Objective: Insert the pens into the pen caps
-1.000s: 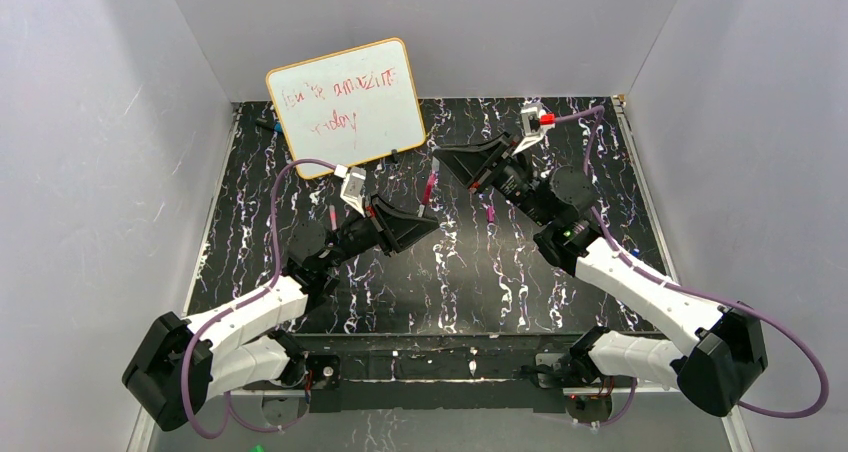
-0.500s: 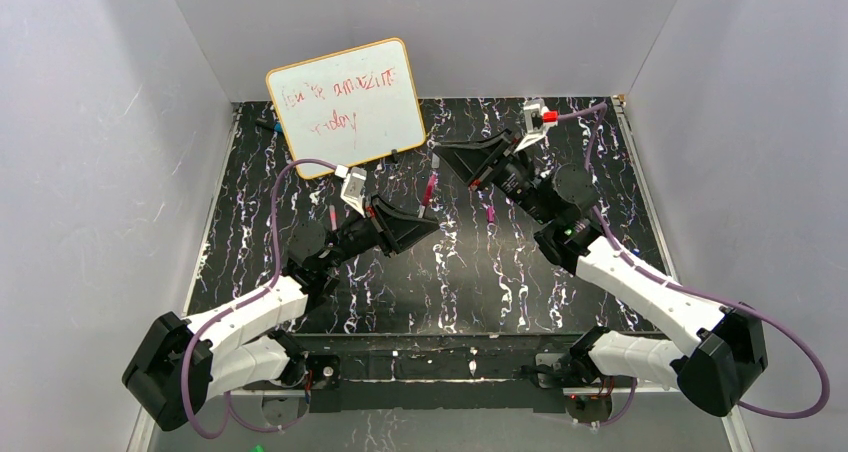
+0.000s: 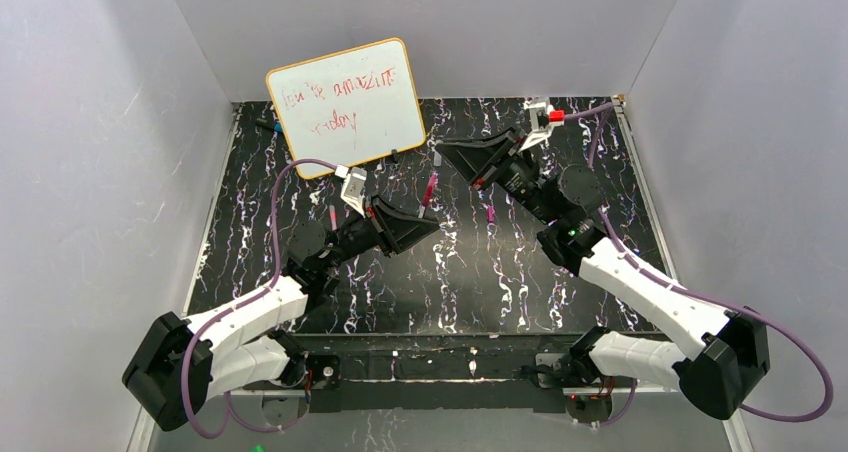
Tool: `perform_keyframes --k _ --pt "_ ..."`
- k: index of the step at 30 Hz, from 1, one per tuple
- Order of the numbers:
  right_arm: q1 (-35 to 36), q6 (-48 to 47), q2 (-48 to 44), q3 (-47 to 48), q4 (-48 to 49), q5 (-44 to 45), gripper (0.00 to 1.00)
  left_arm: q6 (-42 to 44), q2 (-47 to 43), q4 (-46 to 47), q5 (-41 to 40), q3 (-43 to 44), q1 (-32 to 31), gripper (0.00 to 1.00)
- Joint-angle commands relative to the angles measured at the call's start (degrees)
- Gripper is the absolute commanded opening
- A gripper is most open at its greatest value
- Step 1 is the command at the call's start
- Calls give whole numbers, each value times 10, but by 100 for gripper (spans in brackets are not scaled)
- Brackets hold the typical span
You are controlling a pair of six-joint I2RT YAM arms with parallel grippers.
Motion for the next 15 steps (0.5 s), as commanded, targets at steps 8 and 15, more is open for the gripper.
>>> perform_keyframes --k 8,15 --pt "3 5 -35 -14 18 4 25 17 -15 25 6 -4 -2 0" --pt "3 9 -25 -19 25 2 25 22 -12 38 27 4 -2 0"
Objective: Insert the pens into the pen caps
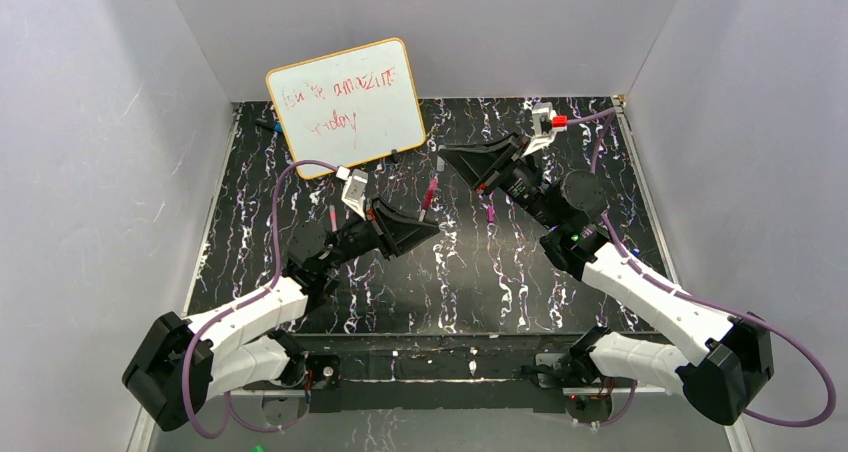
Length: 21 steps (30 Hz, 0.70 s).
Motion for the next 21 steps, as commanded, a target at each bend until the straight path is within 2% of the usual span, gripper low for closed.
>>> perform_keyframes --k 1,21 --pt "4 6 -2 1 28 1 25 17 -12 36 18 10 -2 0" --pt "13 5 0 2 25 1 25 17 0 54 22 12 -2 0"
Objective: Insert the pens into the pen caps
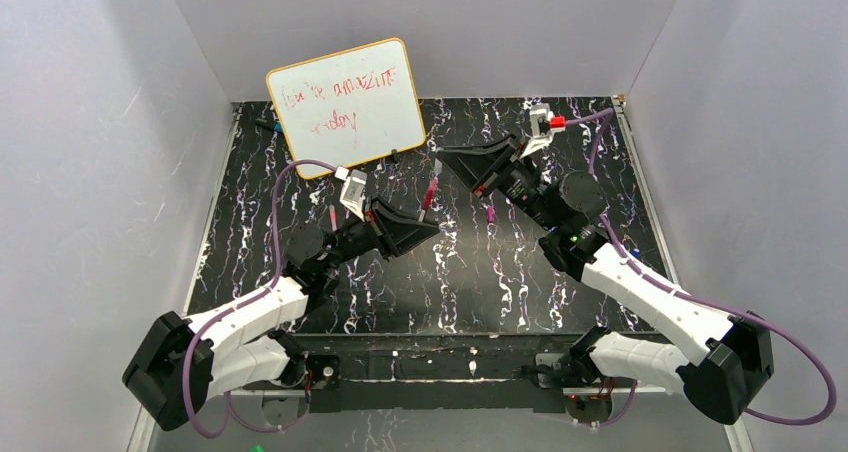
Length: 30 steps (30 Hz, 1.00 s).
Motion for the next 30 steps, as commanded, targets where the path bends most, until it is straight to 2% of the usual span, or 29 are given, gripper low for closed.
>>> perform_keyframes --k 1,30 --pt "7 -3 -2 2 24 2 25 9 -1 30 9 11 -2 0" --pt "24 -2 -10 -16 30 16 25 14 7 65 -44 19 -2 0"
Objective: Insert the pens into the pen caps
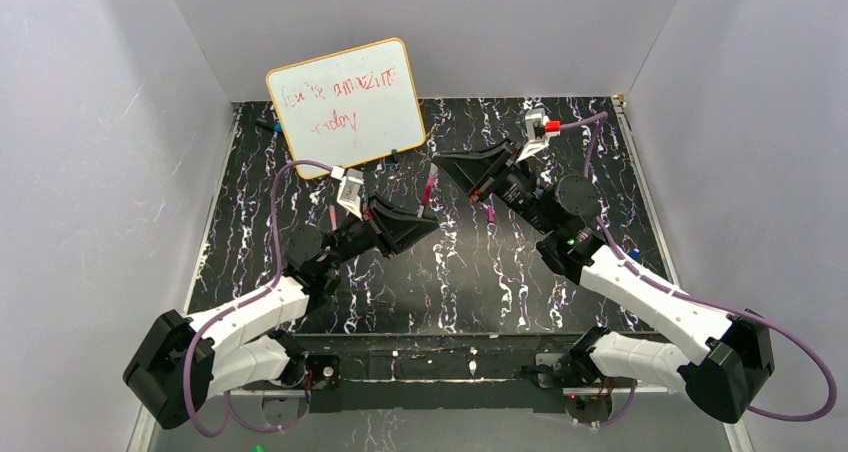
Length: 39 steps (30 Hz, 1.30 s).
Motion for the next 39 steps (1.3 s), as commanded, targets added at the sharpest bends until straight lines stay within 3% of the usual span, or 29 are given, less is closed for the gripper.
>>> perform_keyframes --k 1,16,22,23,28,35,39 --pt "6 -1 -9 -7 31 6 25 8 9 45 -19 22 -1 0" --pt "17 -8 -24 -23 27 22 25 -4 38 65 -66 68 -2 0" --pt "18 -6 -32 -38 24 24 26 -6 46 64 -51 87 -1 0" --pt "18 -7 -32 -39 25 23 28 -6 52 65 -35 92 -1 0" --pt "17 -23 -30 -23 16 6 58 -12 81 63 64 89 -2 0" --pt "18 -61 -36 7 -12 11 76 -25 66 54 137 33 -2 0" --pt "17 -72 -33 14 -14 14 77 -22 43 43 132 4 -2 0"
